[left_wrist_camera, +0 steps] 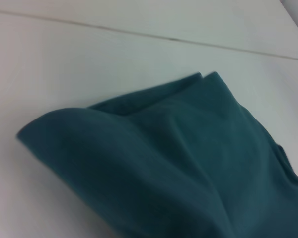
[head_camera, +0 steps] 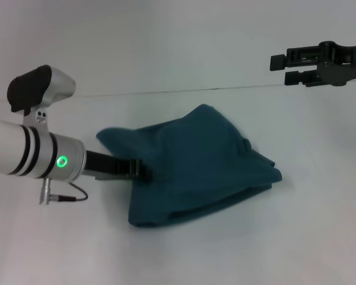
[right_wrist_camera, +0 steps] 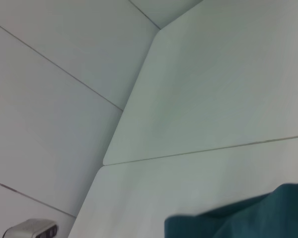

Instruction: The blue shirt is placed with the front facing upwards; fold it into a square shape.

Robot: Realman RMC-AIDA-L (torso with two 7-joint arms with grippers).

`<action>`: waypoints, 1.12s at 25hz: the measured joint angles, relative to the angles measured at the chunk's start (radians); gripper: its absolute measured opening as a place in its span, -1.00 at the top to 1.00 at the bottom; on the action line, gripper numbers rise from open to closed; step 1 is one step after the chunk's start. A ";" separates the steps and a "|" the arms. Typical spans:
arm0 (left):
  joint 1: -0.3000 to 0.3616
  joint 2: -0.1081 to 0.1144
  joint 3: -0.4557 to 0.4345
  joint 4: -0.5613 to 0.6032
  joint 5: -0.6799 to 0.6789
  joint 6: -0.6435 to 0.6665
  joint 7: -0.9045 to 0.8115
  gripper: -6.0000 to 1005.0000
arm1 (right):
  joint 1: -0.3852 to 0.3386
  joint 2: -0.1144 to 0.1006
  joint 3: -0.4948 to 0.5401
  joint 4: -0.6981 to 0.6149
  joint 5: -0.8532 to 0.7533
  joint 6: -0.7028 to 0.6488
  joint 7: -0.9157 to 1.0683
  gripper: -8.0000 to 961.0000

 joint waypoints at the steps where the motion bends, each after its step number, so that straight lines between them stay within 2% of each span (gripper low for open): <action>1: 0.008 0.001 -0.002 0.011 -0.003 0.030 0.003 0.80 | 0.000 0.000 0.000 0.002 0.000 -0.001 0.000 -0.62; 5: 0.076 0.002 -0.009 0.095 -0.005 0.157 0.009 0.80 | 0.002 0.000 0.001 0.008 0.000 -0.005 0.001 -0.63; 6: 0.120 0.006 -0.012 0.148 -0.005 0.205 0.005 0.80 | 0.002 0.000 0.001 0.008 0.000 -0.005 0.000 -0.63; 9: 0.147 0.017 -0.023 0.176 -0.005 0.228 0.000 0.80 | 0.002 0.000 0.002 0.009 0.000 -0.003 0.000 -0.62; 12: 0.150 0.057 -0.050 0.148 0.000 0.225 -0.001 0.80 | 0.001 0.002 0.002 0.010 0.000 0.000 0.000 -0.62; 15: 0.125 0.096 -0.058 0.080 0.003 0.186 -0.001 0.80 | 0.001 0.004 0.001 0.010 0.000 0.000 -0.001 -0.61; 18: 0.107 0.115 -0.061 0.023 0.004 0.150 0.003 0.80 | 0.002 0.007 -0.002 0.010 0.000 0.000 -0.001 -0.61; 23: 0.119 0.114 -0.077 0.021 -0.004 0.129 0.004 0.80 | -0.001 0.008 0.000 0.010 0.000 -0.007 -0.002 -0.61; 28: 0.149 0.098 -0.091 0.105 0.001 0.163 -0.003 0.74 | -0.003 0.008 0.001 0.011 0.000 -0.008 -0.002 -0.61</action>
